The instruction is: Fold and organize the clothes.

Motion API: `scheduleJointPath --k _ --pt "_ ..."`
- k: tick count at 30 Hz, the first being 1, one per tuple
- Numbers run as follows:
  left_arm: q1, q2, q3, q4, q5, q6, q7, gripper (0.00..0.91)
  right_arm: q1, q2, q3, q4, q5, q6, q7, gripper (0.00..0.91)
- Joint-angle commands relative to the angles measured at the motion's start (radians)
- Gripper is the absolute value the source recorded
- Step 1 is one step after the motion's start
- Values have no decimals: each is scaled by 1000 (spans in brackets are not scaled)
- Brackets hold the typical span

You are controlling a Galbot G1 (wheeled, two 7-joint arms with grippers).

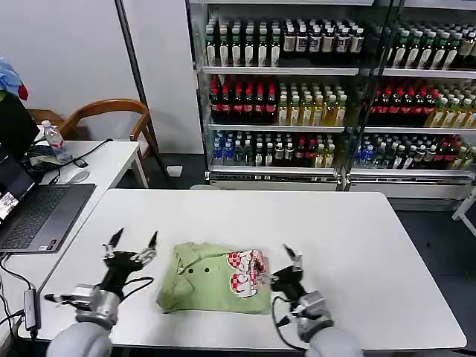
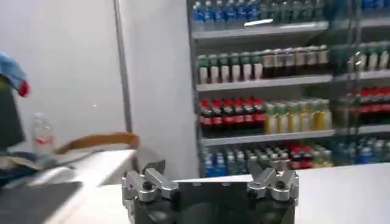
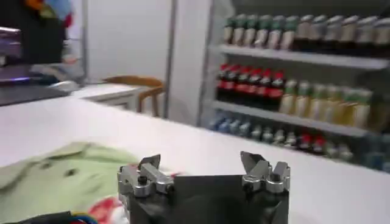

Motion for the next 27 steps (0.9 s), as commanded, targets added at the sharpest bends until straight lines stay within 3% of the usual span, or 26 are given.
scheduleJointPath --k 1,5,9,17,27 --pt "108 56 -188 -5 40 -54 44 907 142 19 -259 -154 -32 -28 -59 907" --pt "112 38 -175 -2 54 -56 42 907 174 27 -242 -226 -66 -35 -2 907" --pt "116 35 -173 16 66 -58 36 907 185 26 -214 -240 -62 -108 72 907" --pt "117 33 -162 1 57 -54 33 907 186 9 -146 -259 -52 -166 103 907" --pt "123 18 -154 -6 58 -56 33 907 219 12 -83 -306 -35 -140 143 907"
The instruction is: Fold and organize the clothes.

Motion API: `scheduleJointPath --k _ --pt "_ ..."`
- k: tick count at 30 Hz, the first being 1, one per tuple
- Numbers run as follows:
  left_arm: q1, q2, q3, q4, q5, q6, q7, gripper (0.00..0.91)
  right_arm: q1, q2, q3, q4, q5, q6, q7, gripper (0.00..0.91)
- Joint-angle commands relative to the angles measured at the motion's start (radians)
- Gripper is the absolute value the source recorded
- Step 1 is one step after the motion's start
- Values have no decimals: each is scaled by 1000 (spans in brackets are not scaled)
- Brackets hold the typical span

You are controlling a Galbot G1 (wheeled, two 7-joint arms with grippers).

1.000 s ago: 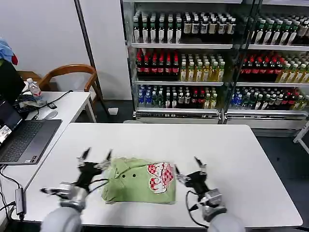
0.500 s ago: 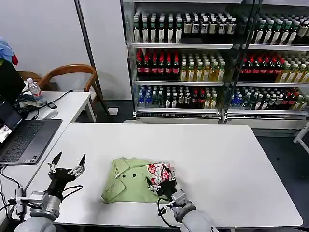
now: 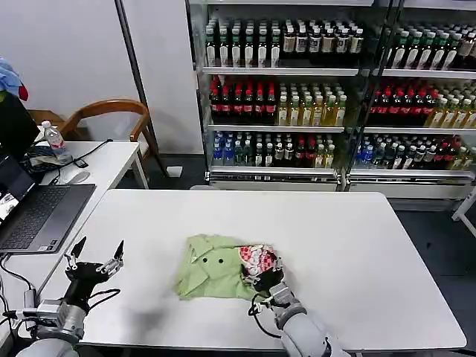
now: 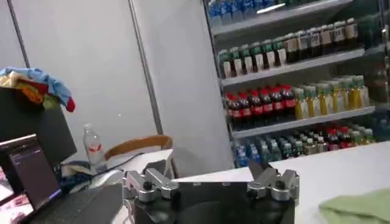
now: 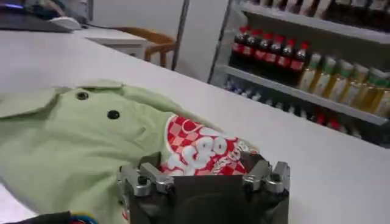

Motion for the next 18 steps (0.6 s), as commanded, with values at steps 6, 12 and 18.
scheduleJointPath --k 6,12,18 --pt "19 -3 -5 -21 6 -6 3 907 125 -1 67 -127 4 38 -54 907" --pt "19 -4 -5 -25 5 -6 2 907 191 -52 79 -150 30 190 -275 907" --pt "12 -10 0 -28 5 -6 2 907 190 -109 163 1 92 277 -358 907"
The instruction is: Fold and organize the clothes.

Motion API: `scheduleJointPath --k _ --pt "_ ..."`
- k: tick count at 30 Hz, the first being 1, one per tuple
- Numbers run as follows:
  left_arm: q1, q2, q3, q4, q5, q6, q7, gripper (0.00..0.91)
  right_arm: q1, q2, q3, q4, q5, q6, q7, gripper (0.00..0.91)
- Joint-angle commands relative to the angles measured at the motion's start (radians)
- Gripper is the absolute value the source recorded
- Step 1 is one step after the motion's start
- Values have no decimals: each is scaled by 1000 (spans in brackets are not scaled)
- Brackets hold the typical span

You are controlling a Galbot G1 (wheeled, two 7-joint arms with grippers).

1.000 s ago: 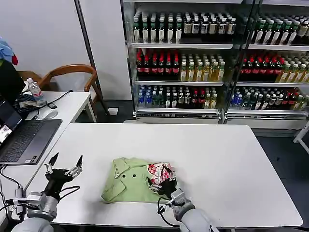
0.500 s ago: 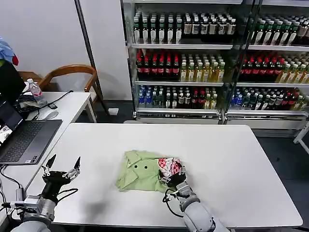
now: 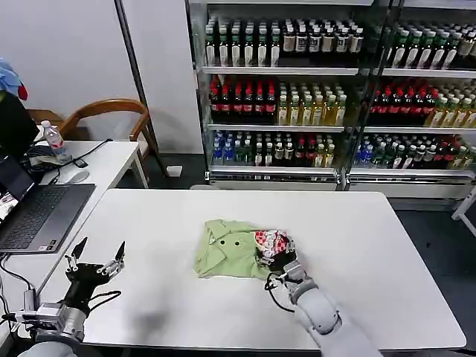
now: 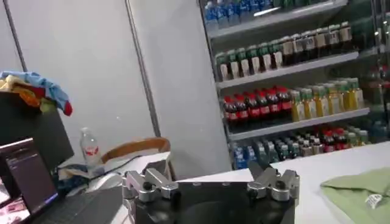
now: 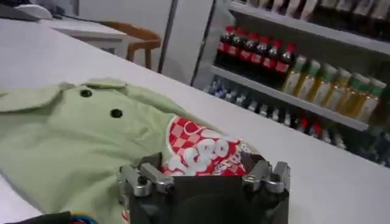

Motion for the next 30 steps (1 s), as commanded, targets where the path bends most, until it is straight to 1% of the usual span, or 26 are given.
scheduleJointPath --k 1,3,6,8,9,11,12,13,16,19,20,21,22,26,30 --pt "-5 -8 4 -4 0 -1 0 907 46 -93 119 135 62 182 -227 907" --pt "-9 -11 9 -4 0 -1 0 907 15 -122 158 177 47 181 -227 907" --pt "-17 -16 21 -3 1 -1 0 907 -35 -156 215 199 30 173 -205 907" --pt "-23 -20 30 -3 1 0 0 907 -67 -169 258 202 26 148 -144 907" --pt "-26 -24 39 -4 3 0 1 907 -83 -174 282 201 42 136 -113 907" --pt "-29 -30 53 -6 7 0 1 907 -102 -172 321 197 83 121 -33 907" --pt "-31 -32 59 -8 8 0 1 907 -109 -172 328 196 95 123 -8 907" --pt "-32 -34 64 -9 11 -1 1 907 -116 -169 349 197 114 128 32 907" --pt "-39 -37 76 -2 30 -20 4 907 -128 -167 399 208 137 123 43 907" --pt "-54 -40 84 30 54 -49 9 907 -131 -158 411 210 145 131 34 907" --pt "-58 -40 87 37 53 -48 8 907 -132 -154 411 210 145 135 24 907" --pt "-61 -41 87 41 53 -50 9 907 -136 -152 410 210 148 143 1 907" --pt "-62 -40 87 43 53 -52 9 907 -138 -151 408 210 153 147 -7 907" --pt "-61 -34 81 40 53 -66 13 907 -139 -130 397 203 151 172 9 907" --pt "-67 -21 73 64 98 -121 21 907 -141 -126 406 204 143 173 8 907"
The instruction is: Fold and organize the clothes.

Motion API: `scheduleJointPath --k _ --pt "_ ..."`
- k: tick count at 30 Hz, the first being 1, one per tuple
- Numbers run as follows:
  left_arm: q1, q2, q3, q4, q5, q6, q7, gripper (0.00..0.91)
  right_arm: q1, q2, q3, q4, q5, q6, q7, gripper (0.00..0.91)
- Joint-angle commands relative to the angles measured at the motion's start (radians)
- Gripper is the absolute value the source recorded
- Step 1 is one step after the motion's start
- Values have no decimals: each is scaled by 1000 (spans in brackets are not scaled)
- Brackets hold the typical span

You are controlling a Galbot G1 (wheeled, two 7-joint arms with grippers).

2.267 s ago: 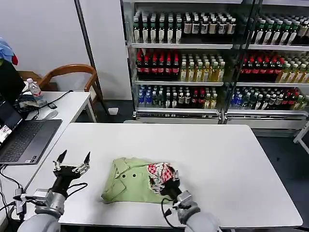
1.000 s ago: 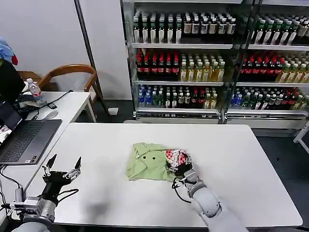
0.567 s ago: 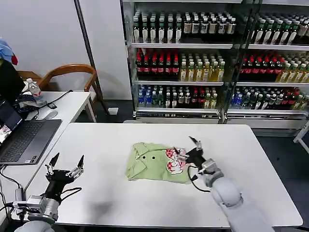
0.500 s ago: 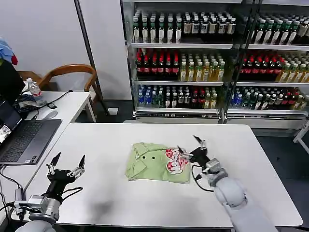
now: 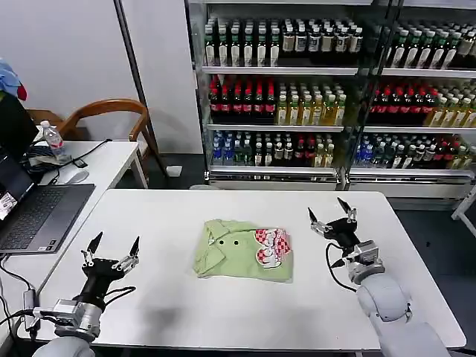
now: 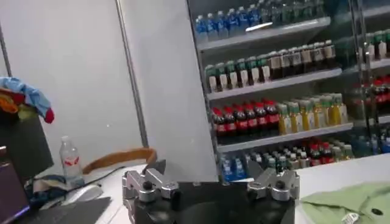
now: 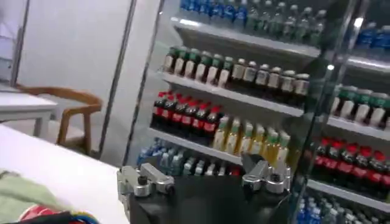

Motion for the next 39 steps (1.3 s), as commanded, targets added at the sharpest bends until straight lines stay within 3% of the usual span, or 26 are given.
scheduleJointPath --k 1,11,16,18,22,24,28,31,35,39 --pt "-18 17 2 53 102 -97 12 907 -33 1 67 25 23 32 13 907" --pt "-84 23 41 109 206 -110 1 907 -109 19 80 45 -18 63 1 907" --pt "-116 34 61 128 234 -164 -9 907 -102 0 98 47 -17 60 -1 907" --pt "-125 37 68 124 241 -166 -8 907 -99 -9 114 48 -33 41 -29 907" --pt "-152 49 87 125 269 -196 -4 907 -96 -11 126 23 -67 74 -51 907" --pt "-169 47 100 127 254 -207 -2 907 -85 -20 125 -7 -111 101 -50 907" --pt "-193 48 117 136 239 -219 11 907 -79 -25 140 -27 -103 102 -29 907" --pt "-215 62 122 163 244 -252 26 907 -90 -20 154 -18 -104 103 -27 907" --pt "-267 65 142 199 218 -370 50 907 -123 -10 171 -7 -111 103 -59 907" --pt "-297 59 184 159 118 -313 49 907 -134 -28 177 6 -116 99 -62 907"
